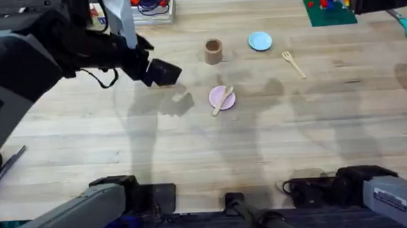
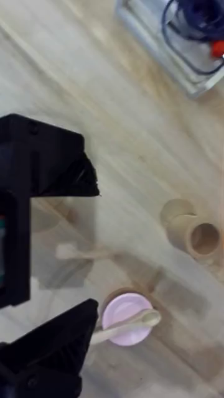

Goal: Pick up a utensil and set it on the pink plate, then put the other utensil in the container.

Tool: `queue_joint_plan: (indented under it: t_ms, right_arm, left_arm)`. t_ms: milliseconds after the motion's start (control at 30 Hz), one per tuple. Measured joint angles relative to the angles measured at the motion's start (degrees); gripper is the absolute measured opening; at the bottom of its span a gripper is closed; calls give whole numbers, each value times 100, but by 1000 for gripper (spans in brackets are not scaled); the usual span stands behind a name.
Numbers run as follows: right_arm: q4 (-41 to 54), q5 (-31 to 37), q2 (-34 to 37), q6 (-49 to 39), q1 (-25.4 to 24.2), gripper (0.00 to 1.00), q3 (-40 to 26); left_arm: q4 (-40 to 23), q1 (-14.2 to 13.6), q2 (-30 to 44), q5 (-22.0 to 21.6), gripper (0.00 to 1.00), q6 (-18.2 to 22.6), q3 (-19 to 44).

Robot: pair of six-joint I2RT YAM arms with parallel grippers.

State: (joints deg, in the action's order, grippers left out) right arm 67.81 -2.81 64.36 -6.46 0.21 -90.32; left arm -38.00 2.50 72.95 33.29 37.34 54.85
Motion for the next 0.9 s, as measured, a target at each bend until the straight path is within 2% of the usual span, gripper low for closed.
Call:
queue_joint_plan:
  t_ms: [200, 467, 767, 900]
  right_arm:
    - [0, 0, 0, 0, 0, 995, 0]
    - [133, 0, 18, 0, 0, 995, 0]
    - [151, 0, 414, -8, 0, 994, 0]
    - [146, 0, 674, -284, 0, 996, 0]
  left_arm:
    - [482, 0, 2, 310, 993, 40, 0]
    - [522, 0, 118, 1043, 993, 46, 0]
    - [484, 0, 211, 1218, 993, 46, 0]
    - [442, 0, 210, 1220, 993, 46, 0]
